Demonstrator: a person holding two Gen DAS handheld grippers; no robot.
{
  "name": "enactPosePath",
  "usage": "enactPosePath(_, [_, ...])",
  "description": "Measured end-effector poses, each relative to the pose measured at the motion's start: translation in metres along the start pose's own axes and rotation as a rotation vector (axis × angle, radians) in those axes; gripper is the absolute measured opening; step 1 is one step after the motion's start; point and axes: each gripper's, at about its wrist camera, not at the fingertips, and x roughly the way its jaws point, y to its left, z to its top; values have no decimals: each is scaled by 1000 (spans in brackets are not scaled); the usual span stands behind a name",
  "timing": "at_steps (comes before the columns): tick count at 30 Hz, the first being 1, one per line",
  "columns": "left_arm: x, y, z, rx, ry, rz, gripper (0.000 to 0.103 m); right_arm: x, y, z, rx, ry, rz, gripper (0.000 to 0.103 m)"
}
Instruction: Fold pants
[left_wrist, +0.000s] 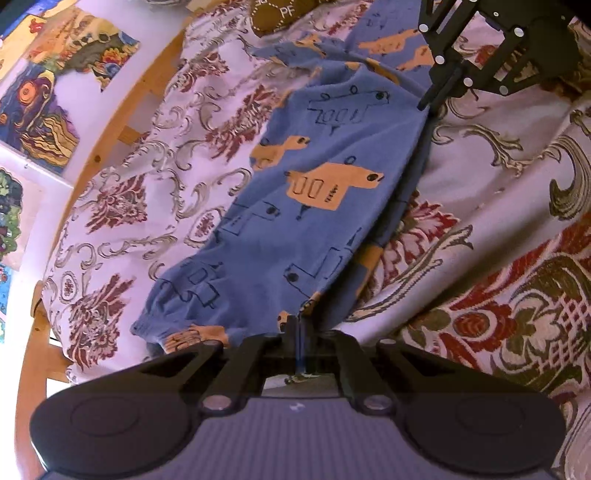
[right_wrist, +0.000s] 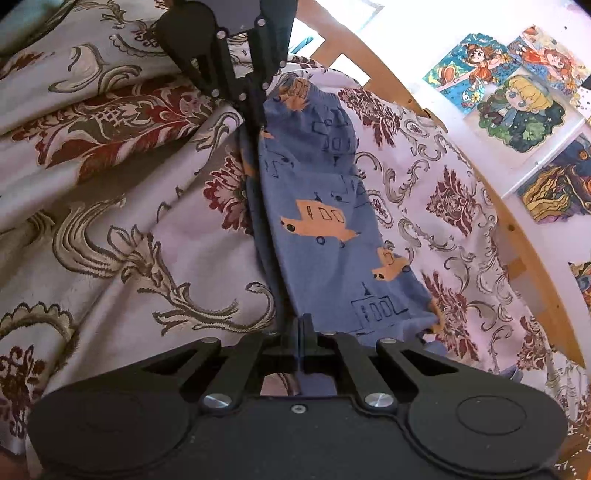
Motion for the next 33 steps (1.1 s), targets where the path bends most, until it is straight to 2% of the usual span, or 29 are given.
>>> enactPosePath(3, [2, -3, -1, 0, 10, -9, 0, 1, -2, -1, 5, 3, 5, 0])
enactPosePath(5, [3, -2, 0, -4, 9, -18, 0, -1, -3, -2, 14, -2, 1, 7])
enactPosePath(7, [1, 1, 0, -23, 7, -20, 0, -5, -6, -3, 26, -15, -14, 29])
enactPosePath(8, [0, 4, 1, -47, 5, -25, 1, -8, -8, -4, 39, -22, -15, 35])
enactPosePath(9, [-3, 7, 1, -80, -1, -35, 2, -12, -10, -5, 52, -31, -17, 49])
enactPosePath(10, [-7, 12, 2, -125, -8, -50, 9, -15, -11, -6, 65, -39, -27, 61])
enactPosePath(11, [-10, 15, 2, -166, -17, -65, 12, -20, -14, -7, 84, -51, -39, 66])
enactPosePath(12, [-15, 19, 3, -208, -29, -80, 24, -24, -17, -8, 103, -58, -49, 74])
enactPosePath(13, [-21, 22, 4, -254, -49, -91, 42, -29, -20, -9, 131, -64, -62, 79])
enactPosePath(14, [-26, 23, 6, -282, -69, -96, 50, -32, -24, -11, 157, -66, -69, 82])
enactPosePath(15, [-31, 22, 8, -301, -87, -95, 59, -35, -28, -13, 187, -68, -78, 90])
enactPosePath(16, [-35, 21, 11, -324, -105, -89, 61, -39, -33, -16, 219, -70, -87, 98])
enactPosePath(17, [-39, 19, 17, -349, -122, -88, 63, -43, -39, -20, 256, -74, -101, 101])
enactPosePath(21, [-41, 11, 45, -504, -201, -107, 91, -56, -70, -43, 375, -47, -184, 102])
enactPosePath(24, [-36, 2, 70, -661, -282, -137, 103, -58, -109, -66, 492, 12, -216, 102])
enactPosePath(25, [-33, -2, 79, -720, -304, -157, 103, -57, -125, -74, 553, 31, -213, 102])
enactPosePath(27, [-24, -13, 97, -784, -330, -209, 103, -54, -161, -90, 709, 44, -165, 102])
enactPosePath(30, [-9, -29, 117, -861, -334, -243, 103, -40, -210, -106, 935, 51, -31, 102])
enactPosePath(33, [-3, -43, 126, -869, -355, -241, 103, -14, -244, -107, 1052, 62, 97, 102])
